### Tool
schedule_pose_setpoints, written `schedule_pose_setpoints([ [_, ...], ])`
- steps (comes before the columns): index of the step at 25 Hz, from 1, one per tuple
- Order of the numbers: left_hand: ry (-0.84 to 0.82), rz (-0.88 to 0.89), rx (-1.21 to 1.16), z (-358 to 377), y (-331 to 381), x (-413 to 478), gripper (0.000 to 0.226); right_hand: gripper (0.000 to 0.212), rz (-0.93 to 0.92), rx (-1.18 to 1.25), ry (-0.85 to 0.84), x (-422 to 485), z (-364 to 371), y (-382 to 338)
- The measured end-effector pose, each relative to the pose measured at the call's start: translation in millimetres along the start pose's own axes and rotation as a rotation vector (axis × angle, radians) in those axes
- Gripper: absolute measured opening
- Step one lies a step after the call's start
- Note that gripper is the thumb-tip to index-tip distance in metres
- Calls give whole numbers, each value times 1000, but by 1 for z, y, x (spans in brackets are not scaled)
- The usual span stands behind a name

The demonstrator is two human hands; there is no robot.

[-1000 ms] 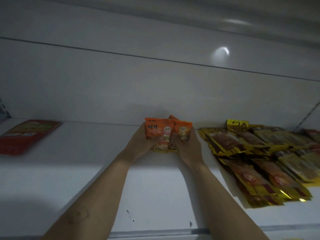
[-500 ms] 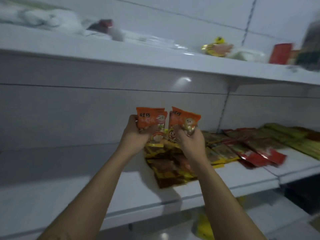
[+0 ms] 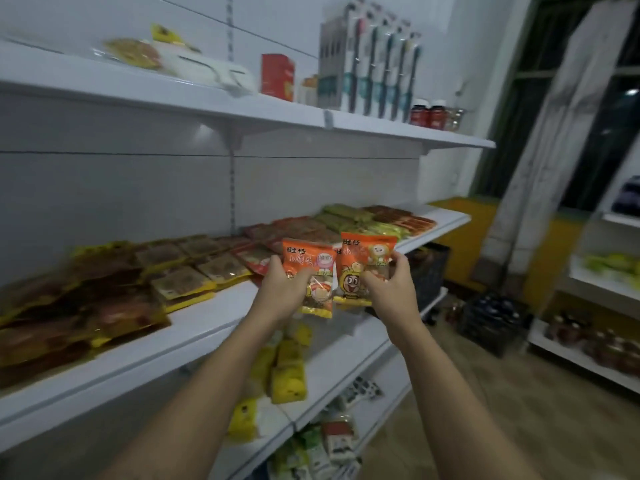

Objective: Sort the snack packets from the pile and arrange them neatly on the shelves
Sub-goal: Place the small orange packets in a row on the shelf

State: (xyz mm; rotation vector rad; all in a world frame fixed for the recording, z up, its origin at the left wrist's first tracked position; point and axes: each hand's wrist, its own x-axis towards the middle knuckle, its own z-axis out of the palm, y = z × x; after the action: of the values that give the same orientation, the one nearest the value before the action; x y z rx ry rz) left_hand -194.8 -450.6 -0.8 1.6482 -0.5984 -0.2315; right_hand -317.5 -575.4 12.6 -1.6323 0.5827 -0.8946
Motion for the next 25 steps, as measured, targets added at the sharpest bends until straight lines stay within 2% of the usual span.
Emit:
schedule_pose_setpoints([
  [3, -26, -40, 11, 44, -4, 25, 30, 71, -35, -23, 74, 25, -39, 18],
  [9, 6, -64, 86, 95, -26, 107, 33, 80, -70, -131, 92, 112, -61, 68],
  [12, 56, -71, 68, 114, -31, 161, 47, 55, -93, -212, 12, 175, -57, 87],
  [14, 86, -86, 93, 123, -31, 195, 56, 45, -85, -211, -58, 222, -50, 93],
  [16, 143, -90, 174, 125, -27, 230, 50, 43, -90, -156, -88, 265, -39, 94],
  [18, 201, -91, 218, 123, -24, 261, 30, 42, -92, -129, -128, 303, -26, 99],
  [19, 230, -87, 226, 122, -25, 275, 27, 43, -77, -124, -164, 319, -19, 103],
  [22, 315, -107, 228, 121, -26, 306, 42, 49, -48, -110, -289, 362, 5, 121],
  [25, 379, -192, 230, 119, -32, 346, 52, 49, -145, -105, -397, 418, 27, 128],
])
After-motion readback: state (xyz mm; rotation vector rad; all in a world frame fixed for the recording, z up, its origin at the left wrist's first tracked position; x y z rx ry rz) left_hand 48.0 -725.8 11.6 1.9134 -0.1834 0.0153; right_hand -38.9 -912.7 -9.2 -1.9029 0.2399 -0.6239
